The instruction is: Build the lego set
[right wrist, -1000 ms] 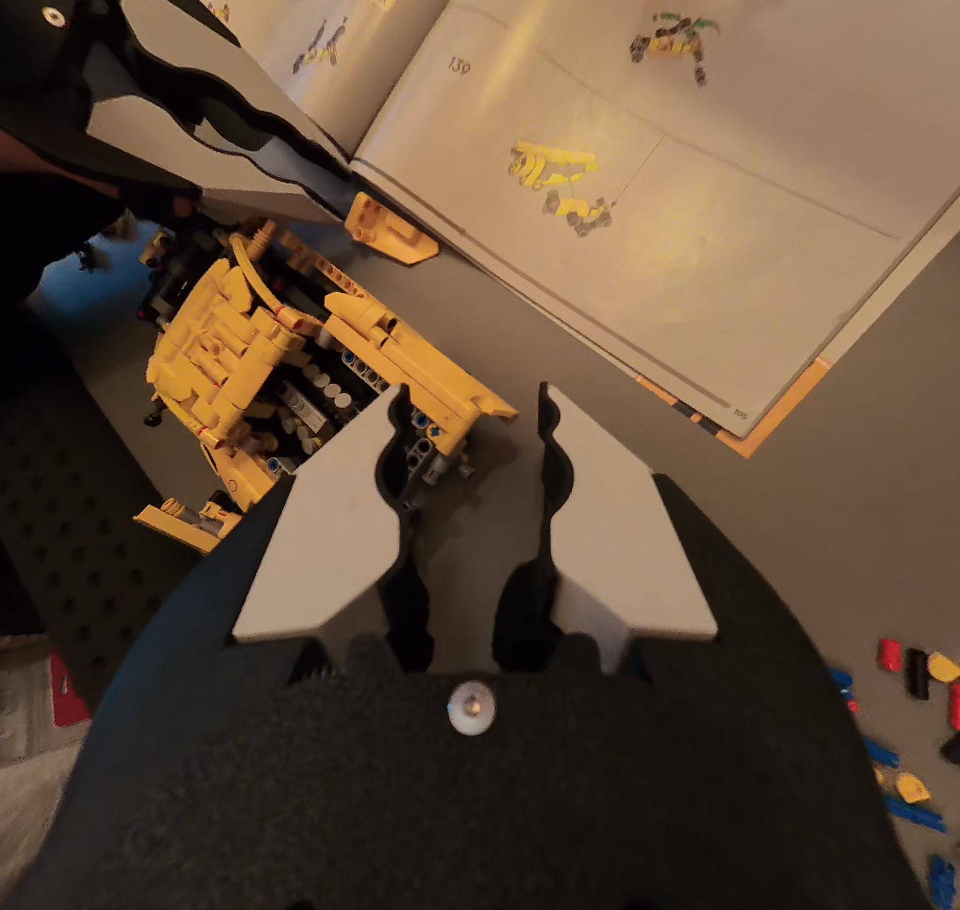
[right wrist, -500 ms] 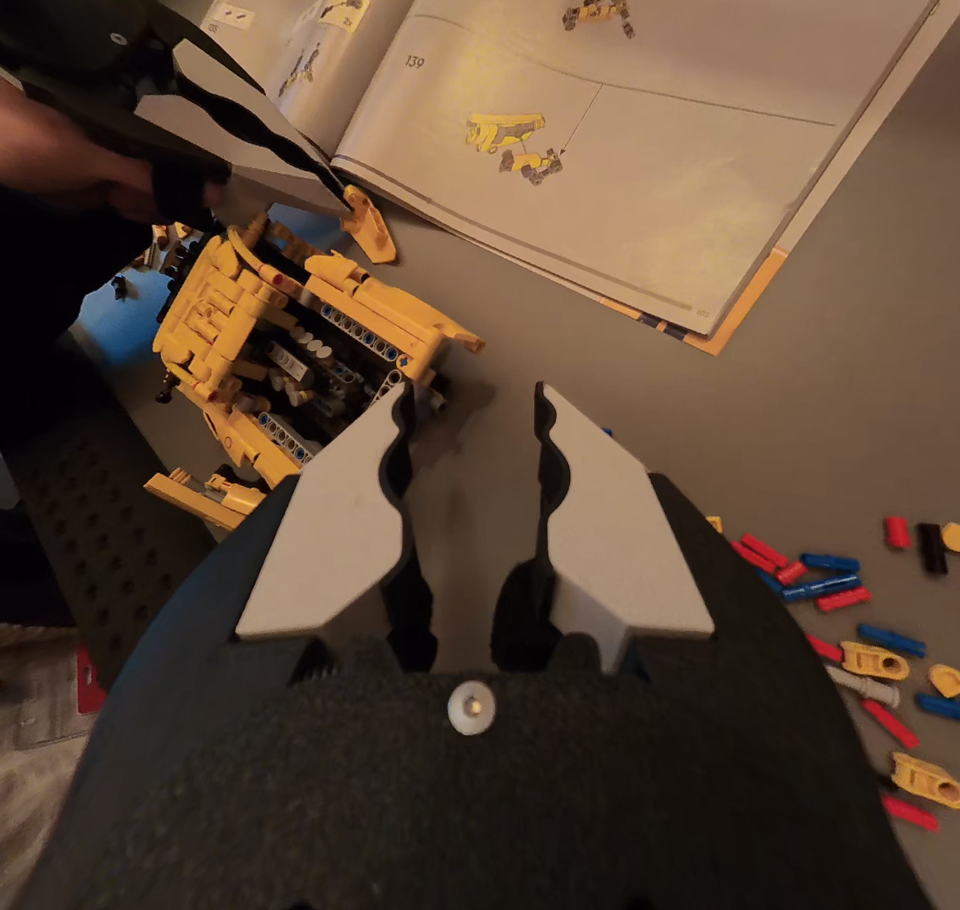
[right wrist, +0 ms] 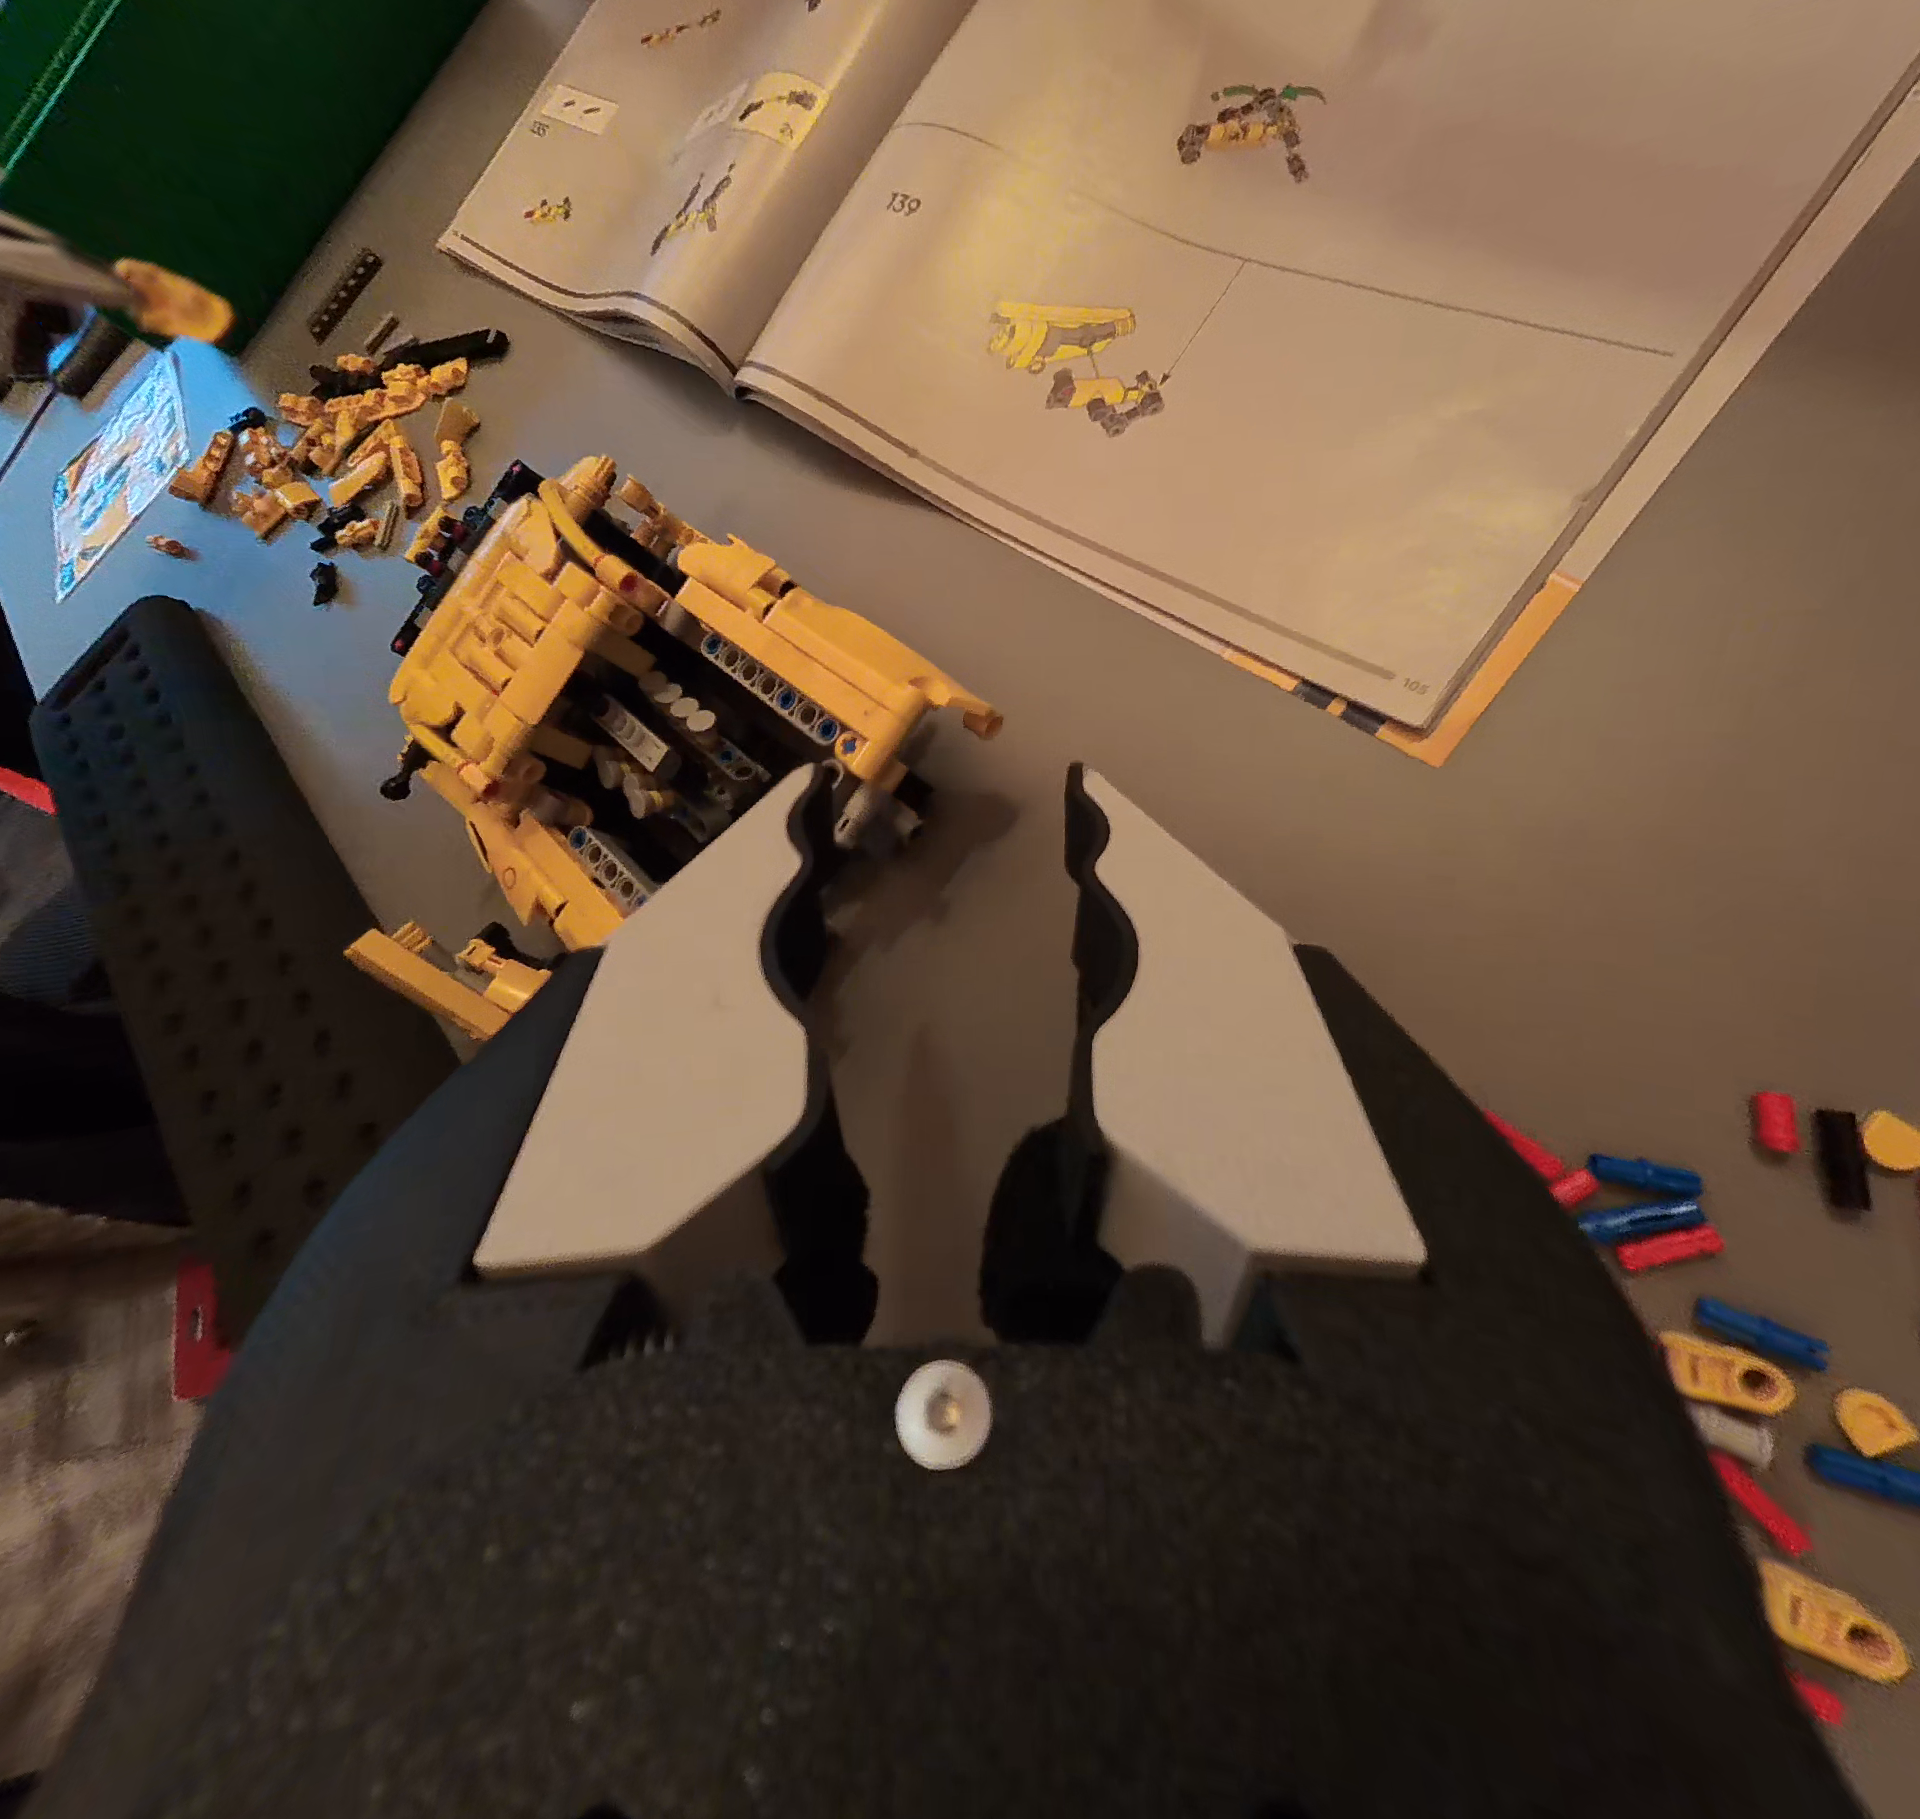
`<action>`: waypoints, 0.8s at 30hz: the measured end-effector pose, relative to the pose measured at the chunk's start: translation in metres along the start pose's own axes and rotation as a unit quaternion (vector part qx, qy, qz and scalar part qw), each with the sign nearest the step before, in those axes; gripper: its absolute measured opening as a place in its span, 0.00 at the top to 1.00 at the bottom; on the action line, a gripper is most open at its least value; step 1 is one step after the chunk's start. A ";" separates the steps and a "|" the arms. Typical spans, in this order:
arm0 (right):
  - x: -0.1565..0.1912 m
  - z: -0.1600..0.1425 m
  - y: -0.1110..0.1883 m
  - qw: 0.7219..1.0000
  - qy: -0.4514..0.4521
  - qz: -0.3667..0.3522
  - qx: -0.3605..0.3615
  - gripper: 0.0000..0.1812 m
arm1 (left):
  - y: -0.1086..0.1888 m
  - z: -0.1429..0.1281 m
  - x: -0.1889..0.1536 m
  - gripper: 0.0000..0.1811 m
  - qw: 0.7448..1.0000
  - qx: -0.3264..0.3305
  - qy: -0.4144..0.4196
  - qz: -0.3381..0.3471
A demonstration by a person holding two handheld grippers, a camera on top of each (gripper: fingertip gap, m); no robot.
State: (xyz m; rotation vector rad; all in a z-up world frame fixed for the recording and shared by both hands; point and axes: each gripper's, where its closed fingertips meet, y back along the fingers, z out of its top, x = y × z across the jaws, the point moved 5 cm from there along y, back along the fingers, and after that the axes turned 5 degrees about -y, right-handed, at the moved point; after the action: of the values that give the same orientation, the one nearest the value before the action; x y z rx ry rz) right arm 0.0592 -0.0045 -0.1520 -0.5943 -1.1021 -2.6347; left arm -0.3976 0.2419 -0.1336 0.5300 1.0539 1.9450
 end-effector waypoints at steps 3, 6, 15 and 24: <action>-0.002 0.008 -0.006 1.000 0.005 0.001 0.000 0.76 | 0.018 -0.047 0.040 0.97 0.994 0.004 0.084 0.071; -0.001 0.015 -0.012 1.000 0.012 0.000 0.010 0.76 | 0.010 -0.059 0.054 0.97 0.986 -0.002 0.120 0.117; -0.022 0.017 -0.002 0.998 0.021 -0.064 0.019 0.74 | -0.031 -0.064 0.042 0.96 0.979 0.000 0.160 0.128; -0.073 0.006 -0.010 0.995 0.048 -0.083 0.025 0.65 | -0.029 0.089 -0.062 0.89 0.987 -0.142 -0.065 0.033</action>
State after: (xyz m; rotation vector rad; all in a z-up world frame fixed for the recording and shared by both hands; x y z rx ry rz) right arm 0.1229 0.0108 -0.1872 -0.3757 -1.2339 -2.7325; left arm -0.2888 0.2416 -0.1061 0.5292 0.6703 2.0455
